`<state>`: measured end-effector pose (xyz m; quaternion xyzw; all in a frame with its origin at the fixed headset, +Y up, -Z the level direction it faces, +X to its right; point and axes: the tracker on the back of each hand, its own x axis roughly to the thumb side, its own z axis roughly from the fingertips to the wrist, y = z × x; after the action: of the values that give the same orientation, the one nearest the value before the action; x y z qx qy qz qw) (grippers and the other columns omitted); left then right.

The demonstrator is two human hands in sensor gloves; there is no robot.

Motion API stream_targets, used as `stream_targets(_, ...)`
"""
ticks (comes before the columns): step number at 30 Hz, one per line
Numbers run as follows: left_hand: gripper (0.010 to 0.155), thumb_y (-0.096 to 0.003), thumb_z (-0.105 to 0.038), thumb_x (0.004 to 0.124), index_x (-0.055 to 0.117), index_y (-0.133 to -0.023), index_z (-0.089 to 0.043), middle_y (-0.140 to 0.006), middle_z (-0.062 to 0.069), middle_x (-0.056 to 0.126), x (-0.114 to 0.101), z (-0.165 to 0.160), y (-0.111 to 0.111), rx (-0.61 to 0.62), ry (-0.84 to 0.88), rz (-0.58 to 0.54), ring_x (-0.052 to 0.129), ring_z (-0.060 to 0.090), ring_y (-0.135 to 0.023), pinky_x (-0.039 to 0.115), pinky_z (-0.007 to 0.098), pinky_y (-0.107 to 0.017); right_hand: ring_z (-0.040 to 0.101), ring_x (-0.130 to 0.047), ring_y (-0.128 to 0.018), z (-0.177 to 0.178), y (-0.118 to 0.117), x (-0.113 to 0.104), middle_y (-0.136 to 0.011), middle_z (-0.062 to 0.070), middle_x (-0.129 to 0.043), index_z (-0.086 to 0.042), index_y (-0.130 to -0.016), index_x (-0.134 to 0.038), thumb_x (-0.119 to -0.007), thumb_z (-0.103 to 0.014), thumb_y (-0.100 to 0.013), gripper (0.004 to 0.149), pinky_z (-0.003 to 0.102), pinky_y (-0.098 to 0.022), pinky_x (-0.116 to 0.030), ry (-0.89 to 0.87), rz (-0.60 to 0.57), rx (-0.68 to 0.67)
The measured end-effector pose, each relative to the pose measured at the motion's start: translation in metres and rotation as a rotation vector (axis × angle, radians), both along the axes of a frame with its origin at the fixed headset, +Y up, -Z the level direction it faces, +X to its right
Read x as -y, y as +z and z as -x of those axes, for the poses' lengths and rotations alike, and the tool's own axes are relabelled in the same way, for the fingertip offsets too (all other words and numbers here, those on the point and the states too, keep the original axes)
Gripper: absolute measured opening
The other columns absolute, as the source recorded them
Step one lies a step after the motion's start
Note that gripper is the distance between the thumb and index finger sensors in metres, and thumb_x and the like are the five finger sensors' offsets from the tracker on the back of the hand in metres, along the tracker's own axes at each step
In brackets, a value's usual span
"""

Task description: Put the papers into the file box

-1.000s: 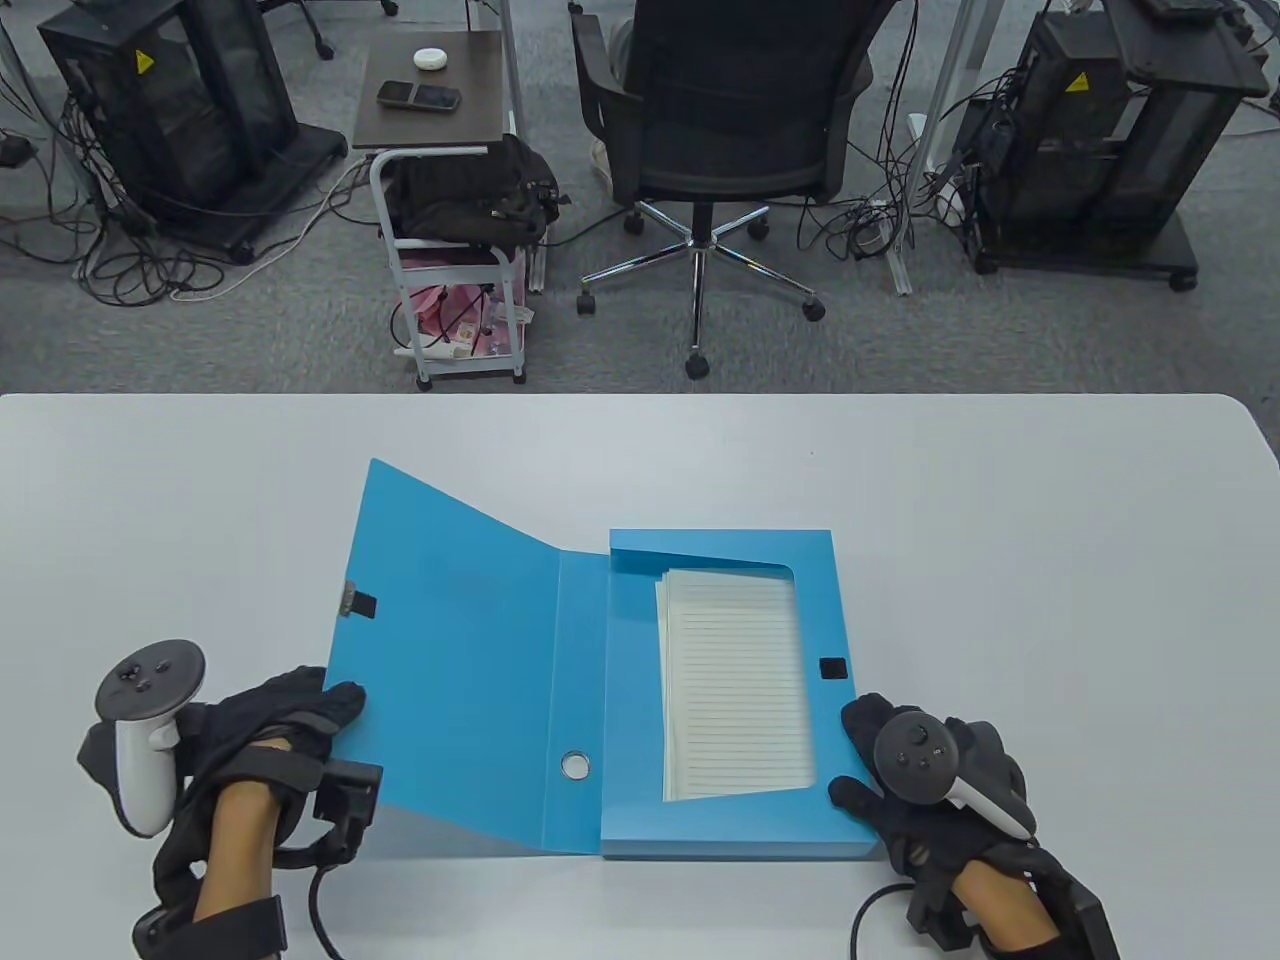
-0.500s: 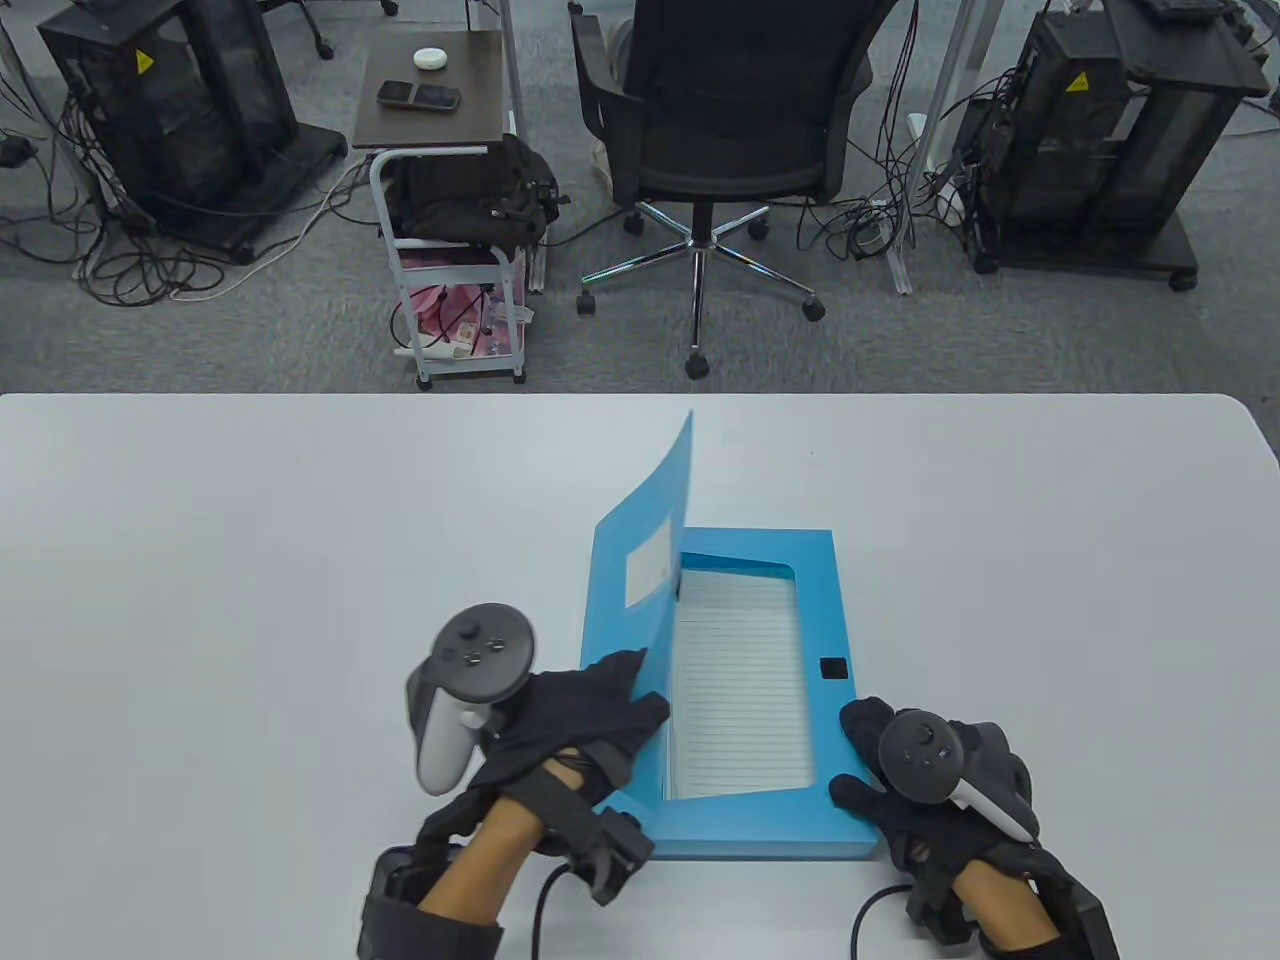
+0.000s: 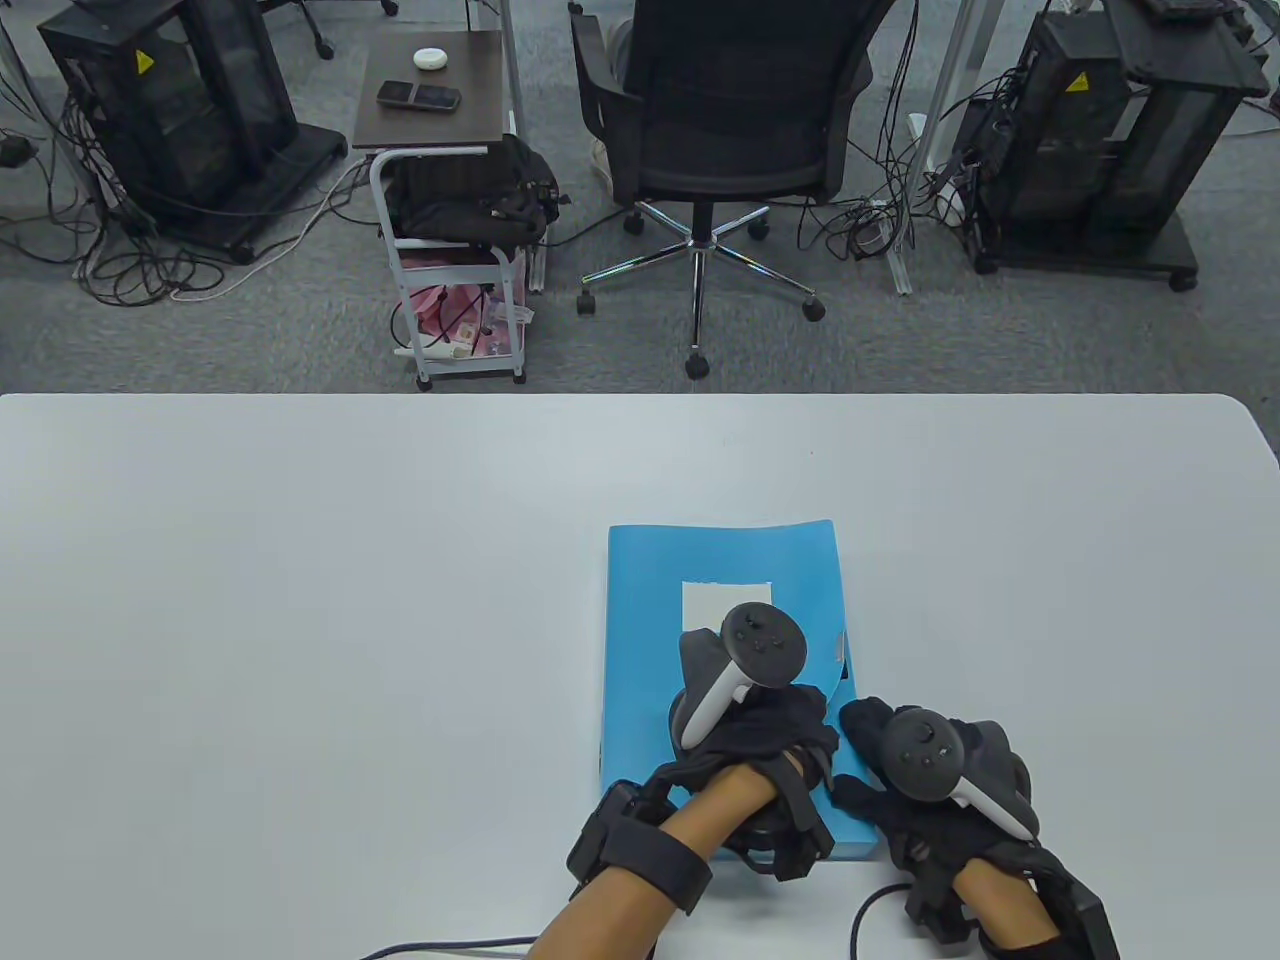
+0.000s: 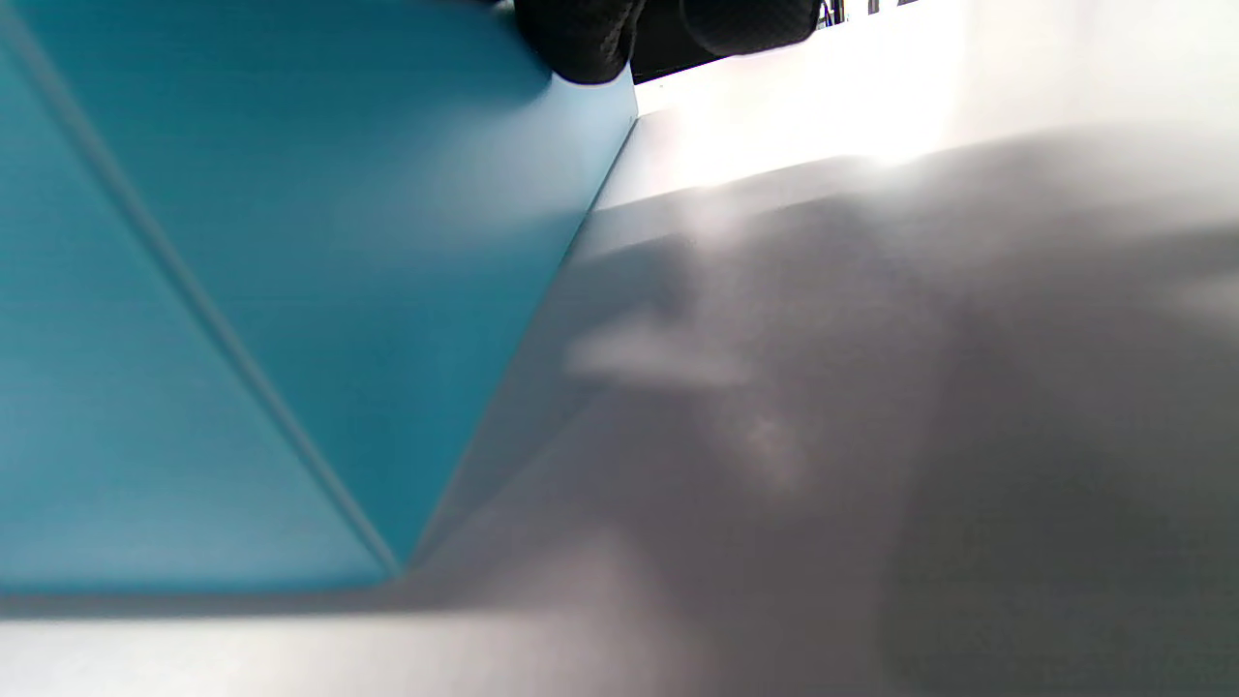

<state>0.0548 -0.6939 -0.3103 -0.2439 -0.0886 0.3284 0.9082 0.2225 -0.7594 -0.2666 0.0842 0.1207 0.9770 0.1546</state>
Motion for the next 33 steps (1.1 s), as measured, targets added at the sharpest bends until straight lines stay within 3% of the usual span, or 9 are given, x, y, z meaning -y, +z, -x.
stream_targets(4,0.056,-0.0374,-0.032,0.087,0.082,-0.082,0.001,-0.058,0.028,0.095,0.002,-0.024,-0.001,0.05,-0.146,0.009,0.108,0.04,-0.03,0.094,0.046,-0.023,0.041,-0.043,-0.099,-0.001,0.0,0.0,-0.108,0.005,-0.039,-0.028,-0.096,-0.034,-0.06,-0.058,-0.036,0.072,0.072,-0.065,-0.031,-0.028,0.021,-0.006)
stream_targets(8,0.058,-0.0374,-0.034,0.087,0.08,-0.082,0.002,-0.058,0.029,0.094,0.0,-0.039,0.006,0.088,-0.262,-0.049,0.108,0.041,-0.03,0.094,0.046,-0.023,0.035,-0.05,-0.099,-0.015,-0.002,-0.012,-0.105,-0.001,-0.056,-0.03,-0.091,-0.053,-0.063,-0.052,-0.039,0.057,0.071,-0.067,-0.031,-0.087,-0.052,0.03)
stream_targets(10,0.059,-0.0367,-0.034,0.087,0.08,-0.081,0.003,-0.057,0.03,0.094,0.0,-0.042,0.008,0.092,-0.282,-0.062,0.108,0.041,-0.029,0.094,0.046,-0.022,0.036,-0.057,-0.097,-0.025,0.0,-0.017,-0.103,0.002,-0.064,-0.028,-0.089,-0.059,-0.064,-0.046,-0.041,0.051,0.072,-0.066,-0.033,-0.093,-0.164,0.127)
stream_targets(14,0.064,-0.0365,-0.041,0.087,0.08,-0.083,0.002,-0.059,0.031,0.093,0.001,-0.045,0.011,0.11,-0.295,-0.063,0.107,0.042,-0.03,0.093,0.047,-0.023,0.037,-0.058,-0.095,-0.044,-0.001,-0.022,-0.101,0.003,-0.066,-0.026,-0.089,-0.061,-0.064,-0.046,-0.041,0.051,0.072,-0.065,-0.032,-0.047,-0.219,0.218)
stream_targets(19,0.07,-0.0356,-0.048,0.085,0.08,-0.084,0.001,-0.059,0.033,0.092,0.002,-0.057,0.019,0.16,-0.367,-0.127,0.106,0.043,-0.03,0.092,0.049,-0.023,0.039,-0.056,-0.096,-0.053,-0.004,-0.012,-0.103,0.005,-0.063,-0.025,-0.09,-0.059,-0.065,-0.048,-0.04,0.055,0.073,-0.065,-0.029,-0.058,-0.155,0.235)
stream_targets(21,0.055,-0.0376,-0.043,0.081,0.086,-0.083,-0.012,-0.06,0.029,0.093,0.003,-0.057,0.021,0.169,-0.415,-0.147,0.106,0.04,-0.03,0.093,0.046,-0.023,0.04,-0.055,-0.096,-0.053,-0.004,-0.011,-0.104,0.005,-0.061,-0.025,-0.091,-0.058,-0.065,-0.049,-0.04,0.057,0.073,-0.064,-0.029,-0.047,-0.149,0.233)
stream_targets(23,0.056,-0.0375,-0.042,0.081,0.087,-0.082,-0.01,-0.058,0.028,0.095,0.003,-0.054,0.024,0.153,-0.376,-0.194,0.107,0.039,-0.028,0.093,0.046,-0.022,0.04,-0.054,-0.096,-0.053,-0.005,-0.01,-0.104,0.005,-0.06,-0.025,-0.092,-0.057,-0.065,-0.049,-0.04,0.057,0.073,-0.065,-0.028,-0.034,-0.145,0.233)
stream_targets(29,0.067,-0.0393,-0.049,0.076,0.067,-0.096,-0.016,-0.088,0.021,0.081,-0.003,-0.002,0.041,0.11,-0.124,-0.146,0.097,0.041,-0.06,0.08,0.051,-0.048,0.04,-0.049,-0.098,-0.052,-0.007,-0.006,-0.107,0.006,-0.053,-0.025,-0.094,-0.052,-0.065,-0.052,-0.039,0.062,0.073,-0.065,-0.025,0.021,-0.131,0.218)
stream_targets(33,0.077,-0.0381,-0.056,0.077,0.054,-0.104,-0.025,-0.109,0.019,0.047,-0.007,0.082,0.051,-0.02,0.01,-0.293,0.061,0.048,-0.096,0.049,0.062,-0.071,0.042,-0.044,-0.099,-0.052,-0.008,-0.006,-0.11,0.009,-0.042,-0.024,-0.096,-0.045,-0.066,-0.054,-0.038,0.068,0.073,-0.066,-0.026,0.016,-0.123,0.216)
